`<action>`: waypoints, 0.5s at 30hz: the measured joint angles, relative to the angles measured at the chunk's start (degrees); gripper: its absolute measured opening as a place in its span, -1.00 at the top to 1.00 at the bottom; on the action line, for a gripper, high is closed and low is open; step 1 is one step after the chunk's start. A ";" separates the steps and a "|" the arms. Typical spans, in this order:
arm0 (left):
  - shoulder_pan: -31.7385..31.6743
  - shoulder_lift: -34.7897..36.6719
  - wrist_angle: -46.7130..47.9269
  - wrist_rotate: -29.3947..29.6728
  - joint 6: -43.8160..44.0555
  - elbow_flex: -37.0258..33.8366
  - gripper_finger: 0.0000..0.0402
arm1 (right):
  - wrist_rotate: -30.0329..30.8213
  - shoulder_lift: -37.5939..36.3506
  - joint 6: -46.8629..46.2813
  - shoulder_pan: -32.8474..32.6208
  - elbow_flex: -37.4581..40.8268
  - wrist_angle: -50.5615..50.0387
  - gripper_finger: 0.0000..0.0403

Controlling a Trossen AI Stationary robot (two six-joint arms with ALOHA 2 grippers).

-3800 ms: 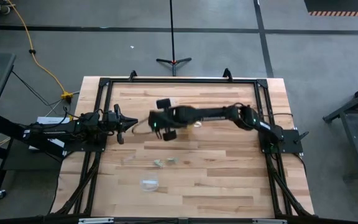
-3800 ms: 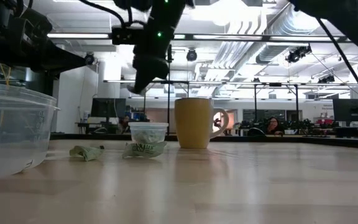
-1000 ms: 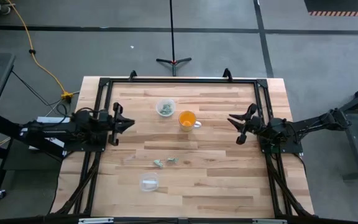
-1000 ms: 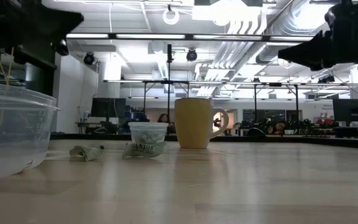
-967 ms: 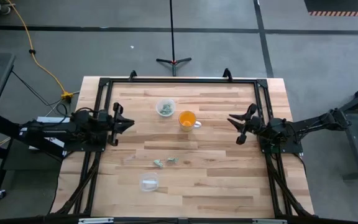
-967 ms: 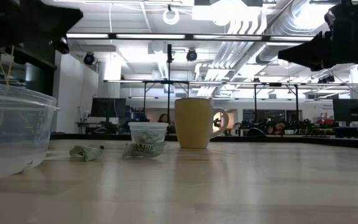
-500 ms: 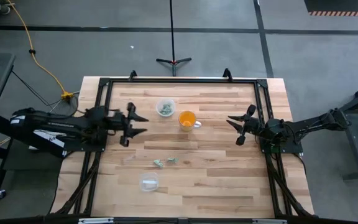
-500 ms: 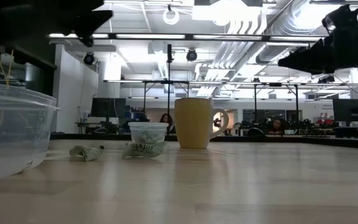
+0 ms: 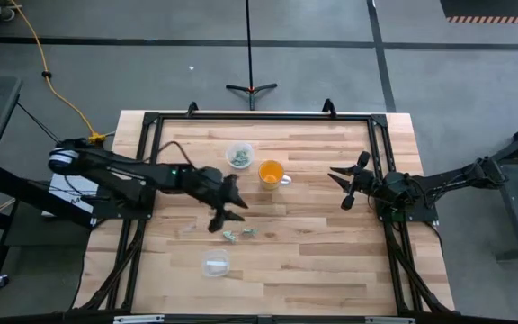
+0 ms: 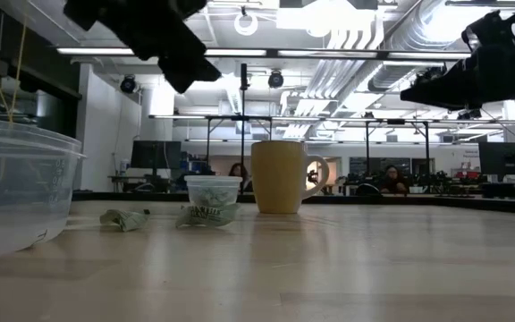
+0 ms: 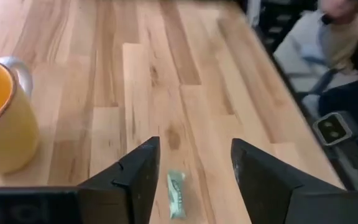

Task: Pick and place items into bin
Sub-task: Put the light green stevia packet into the bottom transparent bin

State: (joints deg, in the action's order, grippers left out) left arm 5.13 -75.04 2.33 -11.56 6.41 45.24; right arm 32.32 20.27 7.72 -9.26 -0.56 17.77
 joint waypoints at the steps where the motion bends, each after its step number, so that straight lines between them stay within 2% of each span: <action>1: 0.87 -1.59 1.37 1.50 0.04 1.81 -0.13 | 0.00 -0.02 -0.08 0.00 0.00 -0.06 0.63; 5: 4.33 -7.28 4.74 5.66 -0.15 5.75 -0.08 | 0.00 -0.01 -0.08 0.00 0.00 -1.04 0.63; 10: 6.27 -11.73 5.11 9.49 0.26 6.51 -0.07 | 0.05 0.01 -0.16 0.00 0.00 -2.22 0.63; 15: 6.14 -16.04 3.69 10.91 5.87 6.49 -0.06 | -0.47 0.01 0.03 0.00 0.00 -2.68 0.63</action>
State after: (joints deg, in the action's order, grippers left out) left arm 11.27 -91.08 6.02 -0.64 12.28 51.72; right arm 31.85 20.27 7.75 -9.26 -0.56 15.09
